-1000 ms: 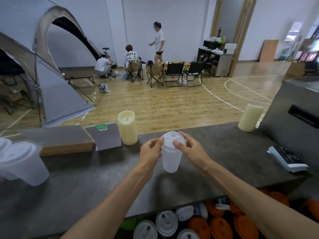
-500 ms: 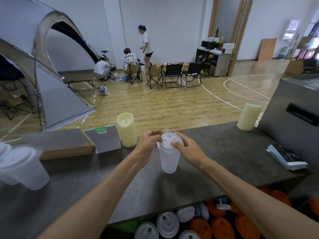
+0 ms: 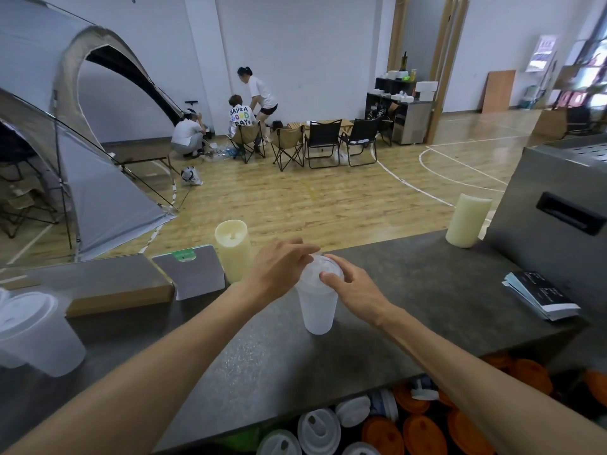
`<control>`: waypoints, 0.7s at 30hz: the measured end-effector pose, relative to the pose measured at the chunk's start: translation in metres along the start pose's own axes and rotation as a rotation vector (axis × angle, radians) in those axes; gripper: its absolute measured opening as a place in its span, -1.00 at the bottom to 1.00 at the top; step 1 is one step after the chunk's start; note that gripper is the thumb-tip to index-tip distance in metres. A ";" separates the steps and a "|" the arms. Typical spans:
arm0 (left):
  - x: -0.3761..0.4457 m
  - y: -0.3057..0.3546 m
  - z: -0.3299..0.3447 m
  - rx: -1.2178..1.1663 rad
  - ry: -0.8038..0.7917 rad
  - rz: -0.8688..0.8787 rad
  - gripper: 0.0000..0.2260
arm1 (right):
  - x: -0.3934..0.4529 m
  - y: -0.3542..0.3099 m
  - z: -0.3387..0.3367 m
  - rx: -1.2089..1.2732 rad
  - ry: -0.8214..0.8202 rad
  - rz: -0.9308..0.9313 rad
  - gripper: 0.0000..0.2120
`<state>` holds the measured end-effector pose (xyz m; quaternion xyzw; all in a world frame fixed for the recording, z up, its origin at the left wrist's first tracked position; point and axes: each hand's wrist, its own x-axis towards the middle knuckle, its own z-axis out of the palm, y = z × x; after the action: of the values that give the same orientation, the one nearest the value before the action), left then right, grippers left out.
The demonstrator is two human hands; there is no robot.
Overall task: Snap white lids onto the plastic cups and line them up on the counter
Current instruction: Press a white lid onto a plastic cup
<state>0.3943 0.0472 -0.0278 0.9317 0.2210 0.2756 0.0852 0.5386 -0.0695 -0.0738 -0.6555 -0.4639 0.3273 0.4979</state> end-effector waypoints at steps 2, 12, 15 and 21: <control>0.003 -0.002 -0.004 0.083 -0.073 0.087 -0.80 | -0.001 -0.001 0.001 -0.015 0.001 0.019 -0.73; 0.025 -0.007 -0.020 0.021 -0.275 0.125 -0.78 | 0.000 -0.002 0.002 -0.015 -0.010 0.022 -0.65; 0.022 -0.009 -0.020 -0.003 -0.246 0.162 -0.77 | 0.000 -0.002 0.001 -0.011 -0.013 0.018 -0.65; 0.012 -0.016 -0.014 0.284 -0.259 0.334 -0.69 | -0.001 -0.002 0.000 -0.029 0.001 0.000 -0.59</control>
<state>0.3901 0.0671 -0.0151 0.9853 0.0879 0.1306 -0.0657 0.5374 -0.0702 -0.0716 -0.6628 -0.4685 0.3201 0.4885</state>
